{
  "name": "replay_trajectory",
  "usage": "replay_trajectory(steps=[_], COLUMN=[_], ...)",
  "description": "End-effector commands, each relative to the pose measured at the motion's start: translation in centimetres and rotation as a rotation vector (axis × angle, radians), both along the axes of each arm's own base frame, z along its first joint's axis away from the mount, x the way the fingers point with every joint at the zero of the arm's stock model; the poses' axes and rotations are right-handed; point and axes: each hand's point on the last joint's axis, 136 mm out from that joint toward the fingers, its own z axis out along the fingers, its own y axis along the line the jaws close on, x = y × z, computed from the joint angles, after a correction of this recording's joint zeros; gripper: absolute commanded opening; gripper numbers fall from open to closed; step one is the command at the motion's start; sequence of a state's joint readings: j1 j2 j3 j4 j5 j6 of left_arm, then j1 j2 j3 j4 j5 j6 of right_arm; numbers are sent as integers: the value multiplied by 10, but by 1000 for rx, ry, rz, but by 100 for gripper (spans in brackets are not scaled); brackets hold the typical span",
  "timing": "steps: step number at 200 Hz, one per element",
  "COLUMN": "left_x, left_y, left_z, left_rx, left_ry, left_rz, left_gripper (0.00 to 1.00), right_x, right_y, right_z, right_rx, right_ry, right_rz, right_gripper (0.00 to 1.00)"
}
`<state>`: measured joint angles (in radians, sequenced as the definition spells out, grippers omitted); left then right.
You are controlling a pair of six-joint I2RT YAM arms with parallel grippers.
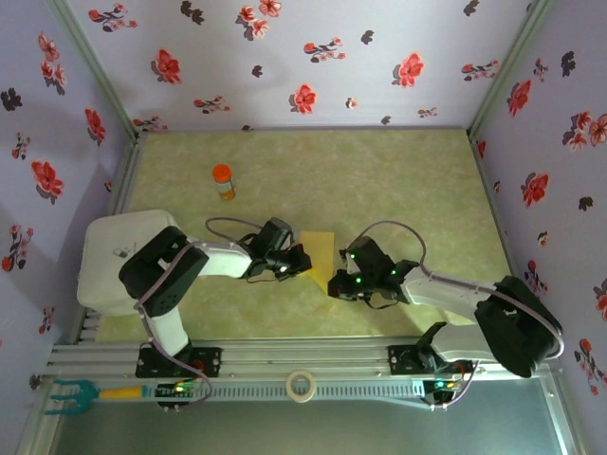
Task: Fold a paper plane with a square sheet of paper (pick it up from the middle)
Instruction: Third fold the triangle at the center of the table.
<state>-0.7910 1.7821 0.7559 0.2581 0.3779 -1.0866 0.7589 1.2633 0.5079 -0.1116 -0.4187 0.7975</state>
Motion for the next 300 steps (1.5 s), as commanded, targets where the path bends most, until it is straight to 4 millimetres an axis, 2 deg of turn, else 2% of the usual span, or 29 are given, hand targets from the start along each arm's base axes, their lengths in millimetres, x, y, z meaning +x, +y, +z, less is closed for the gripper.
replay_trajectory(steps=[1, 18, 39, 69, 164, 181, 226, 249, 274, 300], left_x=[-12, -11, -11, -11, -9, -6, 2, -3, -13, -21], left_y=[25, 25, 24, 24, 21, 18, 6, 4, -8, -18], left_z=[-34, -34, -34, -33, -26, -19, 24, 23, 19, 7], left_rx=[113, 111, 109, 109, 95, 82, 7, 19, 22, 34], left_ry=[70, 70, 69, 68, 46, 27, -72, -41, -20, 14], left_rz=[30, 32, 28, 25, 18, 11, -11, 1, -26, -47], left_gripper=[0, 0, 0, 0, 0, 0, 2, 0, 0, 0], right_x=[20, 30, 38, 36, 20, 19, 21, 21, 21, 22], right_y=[14, 24, 26, 29, -1, -7, -5, -5, -5, -5], right_z=[26, 20, 3, -12, -54, -58, -56, -56, -57, -57], right_rx=[24, -3, -55, -64, -157, -174, -162, -162, -162, -161], right_ry=[-30, -17, 9, 48, 126, 132, 129, 130, 131, 128], right_rz=[-13, 3, -9, -2, -37, -47, -52, -56, -62, -65], right_gripper=[3, 3, 2, 2, 0, 0, 0, 0, 0, 0])
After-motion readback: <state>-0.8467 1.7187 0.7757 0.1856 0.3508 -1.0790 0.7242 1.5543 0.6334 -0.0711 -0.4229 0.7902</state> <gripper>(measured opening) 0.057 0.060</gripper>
